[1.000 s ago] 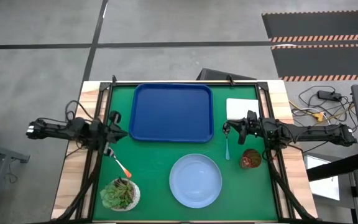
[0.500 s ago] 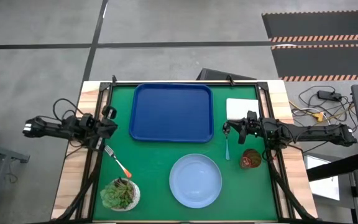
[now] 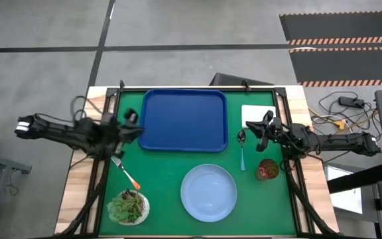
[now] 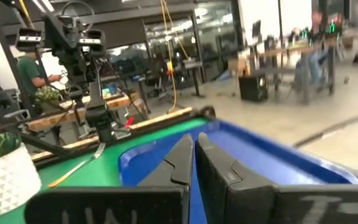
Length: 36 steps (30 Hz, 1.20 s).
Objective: Pick and place plate/cup/fork/spoon on tray
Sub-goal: Put the blue plate on the blue tray
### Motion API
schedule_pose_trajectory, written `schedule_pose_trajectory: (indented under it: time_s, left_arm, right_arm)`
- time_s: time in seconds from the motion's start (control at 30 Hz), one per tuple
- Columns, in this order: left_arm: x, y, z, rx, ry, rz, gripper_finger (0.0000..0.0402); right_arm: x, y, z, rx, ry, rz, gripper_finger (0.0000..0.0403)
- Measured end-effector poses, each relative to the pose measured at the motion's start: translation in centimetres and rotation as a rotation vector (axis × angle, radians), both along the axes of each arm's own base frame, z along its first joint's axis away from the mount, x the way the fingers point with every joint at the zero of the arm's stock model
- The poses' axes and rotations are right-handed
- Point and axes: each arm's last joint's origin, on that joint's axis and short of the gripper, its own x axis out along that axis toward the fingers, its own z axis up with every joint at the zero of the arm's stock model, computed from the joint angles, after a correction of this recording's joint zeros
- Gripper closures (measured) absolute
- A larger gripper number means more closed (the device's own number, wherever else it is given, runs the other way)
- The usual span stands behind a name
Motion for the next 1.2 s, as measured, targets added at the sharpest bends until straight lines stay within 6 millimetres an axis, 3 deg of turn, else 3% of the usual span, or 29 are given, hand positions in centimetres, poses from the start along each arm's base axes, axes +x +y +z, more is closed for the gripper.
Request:
schedule_pose_trajectory:
  time_s: [0.27, 0.43, 0.73, 0.83, 0.93, 1.03, 1.2]
  left_arm:
    - [6.5, -0.8, 1.5, -0.105, 0.247, -0.049, 0.0402]
    - [10.4, -2.2, 0.8, -0.165, 0.484, -0.063, 0.0402]
    - [14.5, -5.6, 0.5, -0.292, 0.757, -0.051, 0.0402]
    - [15.1, -6.2, -0.9, -0.354, 0.925, -0.012, 0.0402]
    - [15.9, -7.1, -3.9, -0.398, 1.085, 0.034, 0.0402]
    - [17.0, -7.8, -6.2, -0.434, 1.156, 0.033, 0.0402]
    - [19.0, -8.4, -8.2, -0.404, 1.253, 0.072, 0.0402]
  right_arm:
    - [0.0, 0.1, 0.4, -0.04, -0.028, 0.022, 0.0394]
    - [0.0, 0.2, 0.4, -0.046, -0.032, 0.067, 0.0394]
    - [0.0, 0.2, 0.4, -0.085, -0.018, 0.062, 0.0394]
    - [0.0, 0.2, 0.5, -0.109, -0.016, 0.059, 0.0394]
    - [0.0, 0.2, 0.7, -0.144, -0.022, 0.053, 0.0394]
    - [0.0, 0.2, 1.1, -0.171, -0.02, 0.05, 0.0394]
    - [0.0, 0.2, 2.4, -0.192, -0.056, 0.043, 0.0394]
